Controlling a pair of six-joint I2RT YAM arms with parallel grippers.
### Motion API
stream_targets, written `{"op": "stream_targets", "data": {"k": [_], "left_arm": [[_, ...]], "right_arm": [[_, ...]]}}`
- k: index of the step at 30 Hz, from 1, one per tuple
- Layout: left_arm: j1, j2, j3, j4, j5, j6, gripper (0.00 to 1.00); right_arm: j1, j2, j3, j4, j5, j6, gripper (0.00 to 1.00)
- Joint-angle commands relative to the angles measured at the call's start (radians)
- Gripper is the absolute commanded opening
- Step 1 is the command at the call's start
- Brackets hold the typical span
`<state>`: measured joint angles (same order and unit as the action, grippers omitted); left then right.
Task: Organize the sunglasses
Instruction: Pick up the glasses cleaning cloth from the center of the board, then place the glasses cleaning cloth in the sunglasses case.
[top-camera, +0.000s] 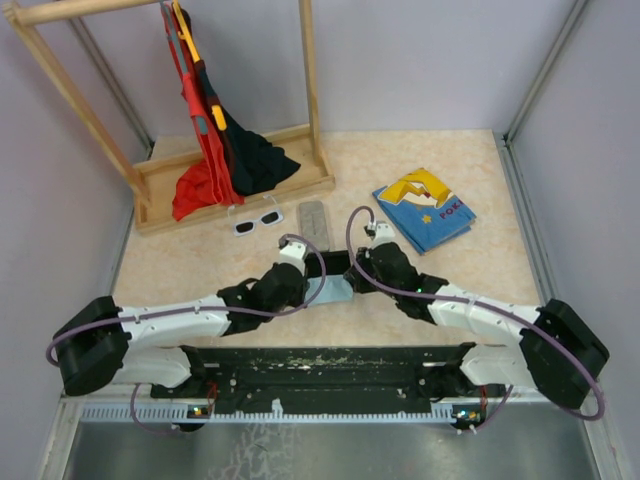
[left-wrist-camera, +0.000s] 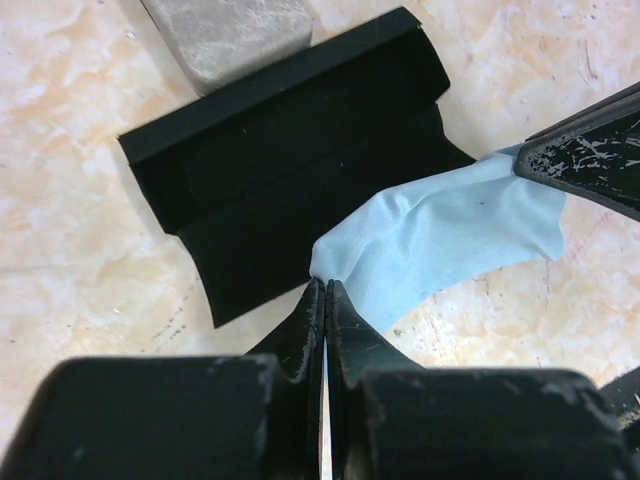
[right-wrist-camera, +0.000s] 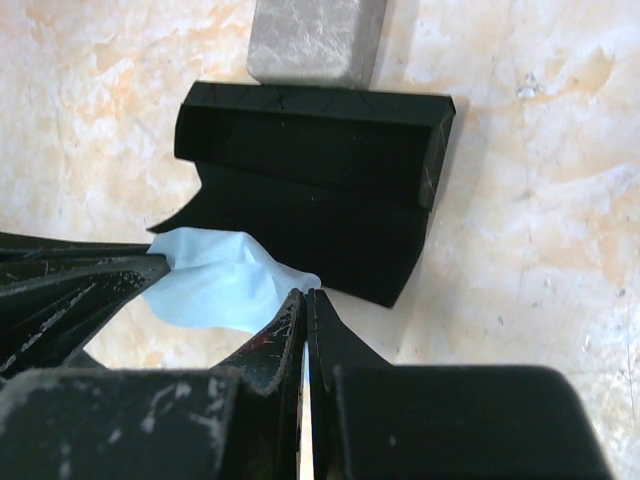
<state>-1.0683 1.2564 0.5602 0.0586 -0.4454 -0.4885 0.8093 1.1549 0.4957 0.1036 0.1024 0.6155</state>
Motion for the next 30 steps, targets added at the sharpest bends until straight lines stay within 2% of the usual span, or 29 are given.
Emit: {"op": "stream_targets", "data": {"k": [1,17,30], "left_arm": [[0.03,-0.014,0.041,-0.008,-0.024,0.065,0.01],[0.177,0.075,0.054,0.096,0.062,0.169,0.01],[0.195,0.191,0.052,0.164,0.033,0.132,0.01]], "right_arm": [[0.001,0.068,0.098,0.031,0.04,-0.032,0.0],[-0.034,0.277,0.241,0.044,0.043,-0.048,0.0],[-0.053,0.348,0.231,0.105,0.088,-0.077,0.0]]}}
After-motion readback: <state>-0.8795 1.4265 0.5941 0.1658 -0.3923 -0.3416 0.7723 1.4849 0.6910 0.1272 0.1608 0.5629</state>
